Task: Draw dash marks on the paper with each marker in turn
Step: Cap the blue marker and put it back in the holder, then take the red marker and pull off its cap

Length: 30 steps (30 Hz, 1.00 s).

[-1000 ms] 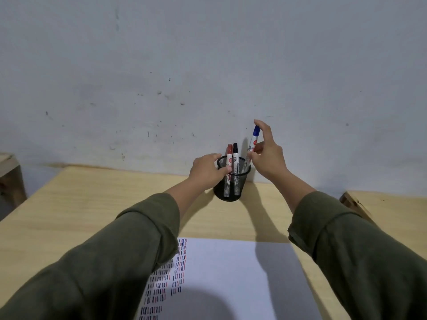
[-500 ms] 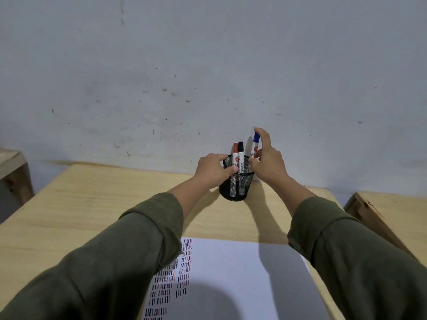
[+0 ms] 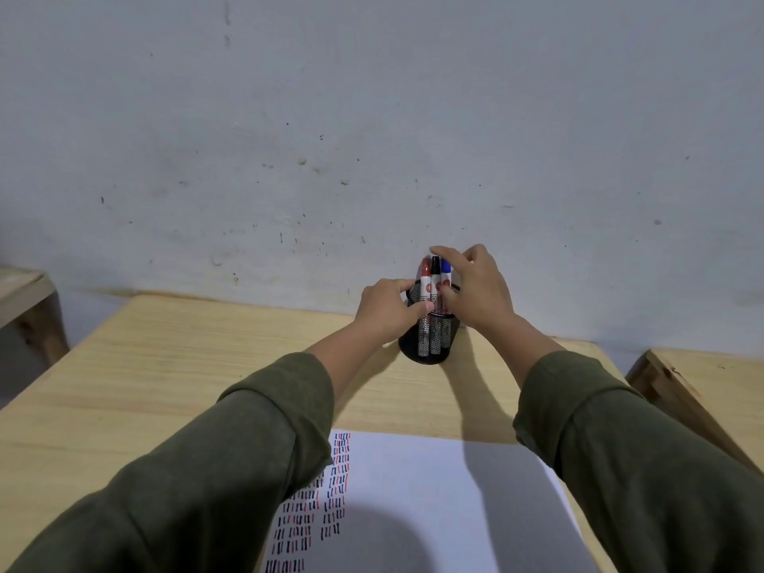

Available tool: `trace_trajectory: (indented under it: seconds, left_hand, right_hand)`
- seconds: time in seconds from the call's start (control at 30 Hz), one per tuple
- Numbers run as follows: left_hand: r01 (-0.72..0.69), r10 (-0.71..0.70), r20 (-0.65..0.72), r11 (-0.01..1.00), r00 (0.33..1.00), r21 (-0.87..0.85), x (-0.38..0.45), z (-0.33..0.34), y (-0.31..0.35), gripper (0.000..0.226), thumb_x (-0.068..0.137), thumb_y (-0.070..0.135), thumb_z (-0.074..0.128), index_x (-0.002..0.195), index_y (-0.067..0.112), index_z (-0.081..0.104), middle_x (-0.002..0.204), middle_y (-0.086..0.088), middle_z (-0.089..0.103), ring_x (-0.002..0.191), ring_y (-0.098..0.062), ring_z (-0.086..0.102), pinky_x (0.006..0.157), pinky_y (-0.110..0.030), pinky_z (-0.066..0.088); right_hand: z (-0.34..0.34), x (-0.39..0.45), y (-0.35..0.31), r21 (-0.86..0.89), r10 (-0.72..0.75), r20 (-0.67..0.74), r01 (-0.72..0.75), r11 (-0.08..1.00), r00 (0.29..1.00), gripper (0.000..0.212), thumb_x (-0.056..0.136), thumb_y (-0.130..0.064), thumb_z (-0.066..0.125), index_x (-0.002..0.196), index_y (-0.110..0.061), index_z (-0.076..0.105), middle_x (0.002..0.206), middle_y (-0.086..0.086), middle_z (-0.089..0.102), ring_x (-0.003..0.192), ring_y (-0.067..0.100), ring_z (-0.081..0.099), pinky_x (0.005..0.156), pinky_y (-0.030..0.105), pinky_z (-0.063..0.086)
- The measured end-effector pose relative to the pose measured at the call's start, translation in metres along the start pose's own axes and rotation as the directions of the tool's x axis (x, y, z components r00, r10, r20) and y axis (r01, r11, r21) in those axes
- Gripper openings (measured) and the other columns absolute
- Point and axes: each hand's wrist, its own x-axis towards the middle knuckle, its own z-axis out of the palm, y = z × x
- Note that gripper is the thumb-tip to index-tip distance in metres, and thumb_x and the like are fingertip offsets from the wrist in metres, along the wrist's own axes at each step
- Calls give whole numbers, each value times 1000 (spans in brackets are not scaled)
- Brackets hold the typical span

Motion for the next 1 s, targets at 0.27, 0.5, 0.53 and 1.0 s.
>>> trace_trajectory:
  seconds: [0.27, 0.5, 0.53, 1.0]
  left_hand:
    - [10, -10, -2, 1000, 1000, -14, 4, 1, -3, 52, 86, 35, 63, 135, 21, 52, 141, -4, 52, 137, -23, 38, 105, -26, 30]
    - [29, -33, -41, 996, 999, -82, 4, 7, -7, 53, 83, 36, 67, 132, 22, 54, 136, -2, 58, 133, -21, 44, 96, -21, 33]
    - [32, -37, -57, 996, 998, -80, 4, 8, -8, 55, 82, 38, 67, 133, 21, 54, 136, -3, 57, 133, -22, 44, 100, -25, 34]
    - [-55, -63, -249, 896, 966, -440, -25, -39, 27, 32, 93, 38, 52, 117, 21, 64, 120, 4, 67, 113, -10, 58, 96, -23, 40]
  right_hand:
    - [1, 6, -5, -33, 13, 42, -11, 999, 999, 43, 86, -22, 57, 128, -29, 55, 117, 12, 45, 111, 27, 45, 85, 37, 43]
    - [-2, -10, -8, 266, 25, 11, -28, 963, 1000, 32, 83, -27, 66, 111, -23, 51, 94, 5, 58, 84, 20, 54, 67, 29, 40]
    - [-3, -12, -10, 312, 35, 32, -43, 949, 999, 32, 84, -26, 66, 111, -21, 49, 90, 5, 63, 79, 20, 57, 64, 28, 42]
    - [-77, -18, -71, 776, 233, -156, -27, 630, 960, 39, 83, -13, 60, 110, -27, 36, 81, 7, 67, 75, 23, 69, 75, 32, 54]
